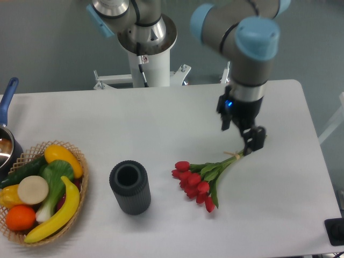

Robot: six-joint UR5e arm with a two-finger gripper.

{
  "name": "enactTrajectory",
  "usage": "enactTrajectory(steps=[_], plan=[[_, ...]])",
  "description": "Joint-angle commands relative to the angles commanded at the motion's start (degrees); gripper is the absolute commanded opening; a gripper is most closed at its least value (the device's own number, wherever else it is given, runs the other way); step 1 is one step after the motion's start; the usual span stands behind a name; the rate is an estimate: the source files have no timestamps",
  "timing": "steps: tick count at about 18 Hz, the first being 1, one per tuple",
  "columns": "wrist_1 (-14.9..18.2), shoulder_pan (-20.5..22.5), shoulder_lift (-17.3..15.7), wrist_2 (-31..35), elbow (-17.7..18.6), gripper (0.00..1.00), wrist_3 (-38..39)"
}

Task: Place the flowers on the table
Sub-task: 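Raise the open gripper up away from the tulips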

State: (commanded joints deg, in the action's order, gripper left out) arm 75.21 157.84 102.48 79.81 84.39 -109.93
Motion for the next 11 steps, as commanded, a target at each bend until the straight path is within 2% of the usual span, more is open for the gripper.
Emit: enactTrajectory(steps=[5, 8, 11], plan=[[6.51, 2.29, -0.18, -0.7, -5.02, 1.0, -1.34], [6.88, 3.87, -0.35, -4.3, -5.28, 1.0, -1.25], [6.79, 3.79, -0.35, -4.75, -5.2, 1.0, -1.16]])
